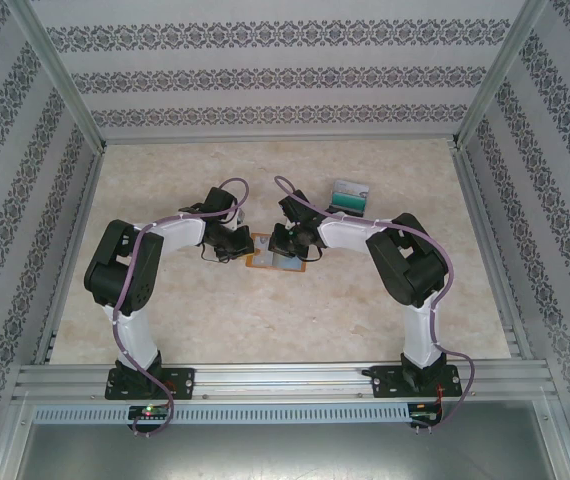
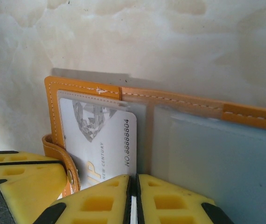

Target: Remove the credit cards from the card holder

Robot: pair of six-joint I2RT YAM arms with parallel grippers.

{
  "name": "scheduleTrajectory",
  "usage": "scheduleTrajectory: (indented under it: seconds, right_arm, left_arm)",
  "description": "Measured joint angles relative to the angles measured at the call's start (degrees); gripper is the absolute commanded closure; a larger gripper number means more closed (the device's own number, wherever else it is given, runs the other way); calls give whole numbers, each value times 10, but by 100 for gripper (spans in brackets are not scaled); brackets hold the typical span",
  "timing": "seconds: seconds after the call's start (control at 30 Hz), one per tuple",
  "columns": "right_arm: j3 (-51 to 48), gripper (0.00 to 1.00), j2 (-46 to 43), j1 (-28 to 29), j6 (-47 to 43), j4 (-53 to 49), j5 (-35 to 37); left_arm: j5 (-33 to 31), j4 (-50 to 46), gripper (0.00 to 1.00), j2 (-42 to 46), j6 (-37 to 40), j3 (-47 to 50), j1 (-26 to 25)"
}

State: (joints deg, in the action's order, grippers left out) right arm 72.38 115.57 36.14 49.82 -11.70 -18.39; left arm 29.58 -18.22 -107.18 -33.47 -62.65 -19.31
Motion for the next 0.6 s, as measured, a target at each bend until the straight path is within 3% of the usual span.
scheduleTrajectory:
  seconds: [0.33, 0.53, 0.6]
  right_arm:
    - [0, 84, 3, 0, 15, 6, -10]
    - [-2, 100, 3, -2, 28, 7, -10]
    - [-3, 100, 3, -3, 29, 10, -13]
  left_arm:
    - [-3, -4, 100, -2, -2, -4, -2]
    - [-10, -10, 100, -4, -5, -9, -5]
    - [-10, -11, 100, -4, -7, -9, -5]
